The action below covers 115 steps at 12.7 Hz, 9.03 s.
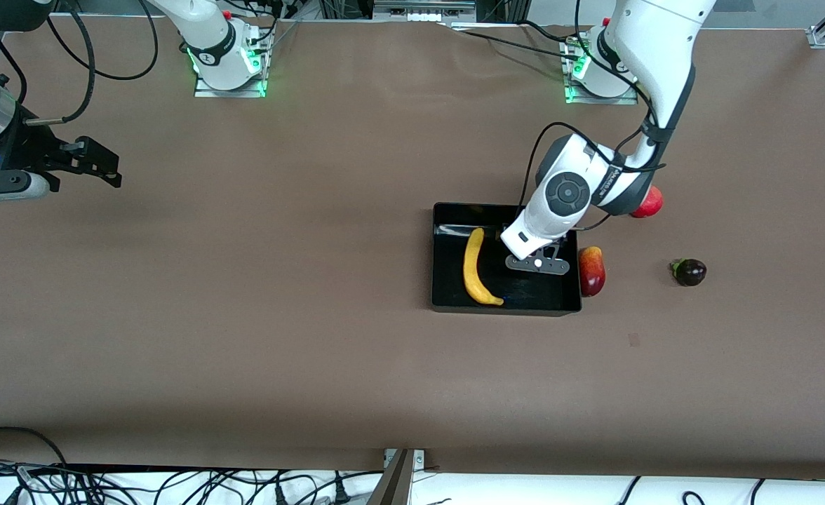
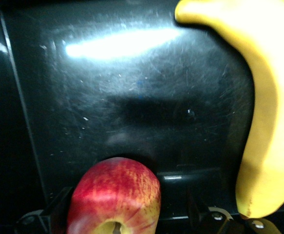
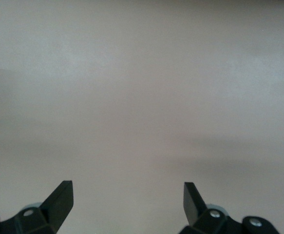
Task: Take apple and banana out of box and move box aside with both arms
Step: 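Lower the left gripper into the box and grasp the red apple, then carry the apple out and set it beside the mango, open gripper, then reach the left gripper into the box and grasp the yellow banana, then lift the banana out of the box with the left gripper, then release the banana and withdraw the left gripper while the right gripper reaches, then grasp the rim of the black box with the right gripper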
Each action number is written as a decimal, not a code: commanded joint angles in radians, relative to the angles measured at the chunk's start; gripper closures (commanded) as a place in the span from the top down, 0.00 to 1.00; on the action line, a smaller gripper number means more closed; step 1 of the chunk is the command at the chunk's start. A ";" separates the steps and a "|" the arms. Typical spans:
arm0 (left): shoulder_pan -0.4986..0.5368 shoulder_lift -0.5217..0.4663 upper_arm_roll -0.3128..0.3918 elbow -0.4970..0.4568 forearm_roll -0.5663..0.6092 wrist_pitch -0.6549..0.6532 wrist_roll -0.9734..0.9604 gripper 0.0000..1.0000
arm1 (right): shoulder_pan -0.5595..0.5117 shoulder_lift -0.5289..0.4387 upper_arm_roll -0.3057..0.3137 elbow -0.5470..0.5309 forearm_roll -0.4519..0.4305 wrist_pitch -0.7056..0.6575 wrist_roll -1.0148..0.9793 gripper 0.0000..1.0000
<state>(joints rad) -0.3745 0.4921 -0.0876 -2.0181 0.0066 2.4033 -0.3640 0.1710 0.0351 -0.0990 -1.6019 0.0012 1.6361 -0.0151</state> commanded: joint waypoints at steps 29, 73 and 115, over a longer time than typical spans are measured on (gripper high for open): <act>0.494 -0.013 0.000 0.018 -0.024 -0.154 0.625 1.00 | 0.004 0.008 0.005 0.023 -0.001 0.014 0.006 1.00; 0.317 0.143 -0.265 0.644 0.174 -0.559 -0.043 0.12 | 0.004 0.008 0.005 0.023 0.000 0.014 0.007 1.00; 0.420 -0.507 0.023 0.295 0.044 -0.702 0.336 1.00 | 0.702 0.844 0.012 0.286 0.075 0.742 0.758 0.00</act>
<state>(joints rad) 0.0434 -0.0035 -0.0625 -1.7106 0.0613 1.6726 -0.0475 0.8677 0.8717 -0.0759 -1.3464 0.0814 2.3957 0.7525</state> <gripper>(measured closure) 0.000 0.581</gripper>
